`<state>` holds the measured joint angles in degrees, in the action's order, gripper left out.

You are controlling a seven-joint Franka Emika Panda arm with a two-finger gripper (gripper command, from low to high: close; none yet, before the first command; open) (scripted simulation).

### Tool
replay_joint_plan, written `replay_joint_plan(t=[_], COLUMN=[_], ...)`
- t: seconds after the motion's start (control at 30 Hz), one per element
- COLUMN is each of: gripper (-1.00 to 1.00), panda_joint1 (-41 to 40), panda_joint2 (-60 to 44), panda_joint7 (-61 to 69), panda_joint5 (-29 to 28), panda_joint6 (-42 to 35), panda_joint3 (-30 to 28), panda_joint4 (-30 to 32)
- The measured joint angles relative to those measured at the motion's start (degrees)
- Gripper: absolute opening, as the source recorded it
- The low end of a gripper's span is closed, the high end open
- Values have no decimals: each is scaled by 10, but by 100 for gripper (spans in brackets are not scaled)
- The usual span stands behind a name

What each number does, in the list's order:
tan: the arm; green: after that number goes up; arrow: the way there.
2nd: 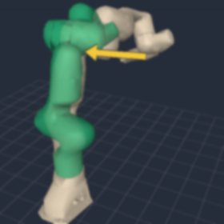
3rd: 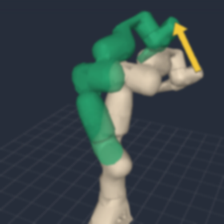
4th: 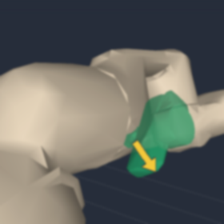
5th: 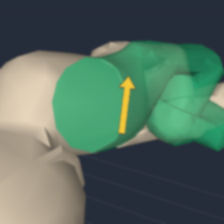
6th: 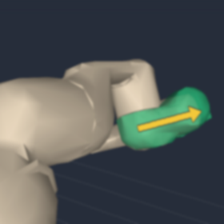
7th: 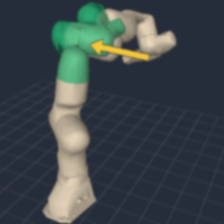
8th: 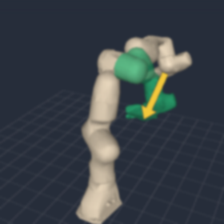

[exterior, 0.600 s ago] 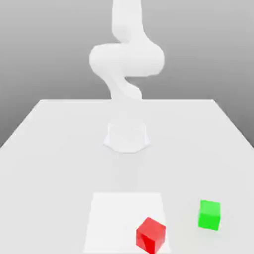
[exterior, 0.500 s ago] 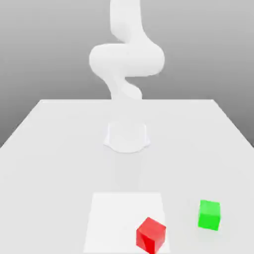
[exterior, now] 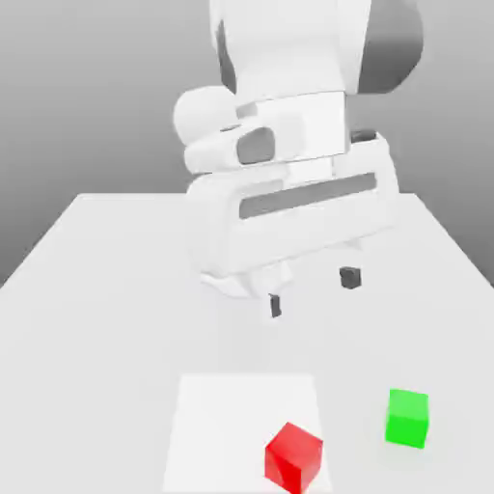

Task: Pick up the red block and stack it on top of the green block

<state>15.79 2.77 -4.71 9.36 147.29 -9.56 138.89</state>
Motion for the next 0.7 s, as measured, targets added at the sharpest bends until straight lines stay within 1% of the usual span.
replay_joint_plan(t=[0.1,0.23,0.3,0.4,0.43,0.63,0.7], gripper=[0,0,0,0,-100,-100,-100], panda_joint1=[6,7,4,-10,-13,-15,-11], panda_joint2=[-59,-135,-175,-238,-250,-255,-233], panda_joint7=[45,87,100,116,119,120,114], panda_joint5=[-7,-39,-37,-18,-15,-14,-23], panda_joint6=[24,59,88,138,148,151,134], panda_joint3=[3,3,9,27,31,33,27], panda_joint4=[11,25,23,14,12,11,15])
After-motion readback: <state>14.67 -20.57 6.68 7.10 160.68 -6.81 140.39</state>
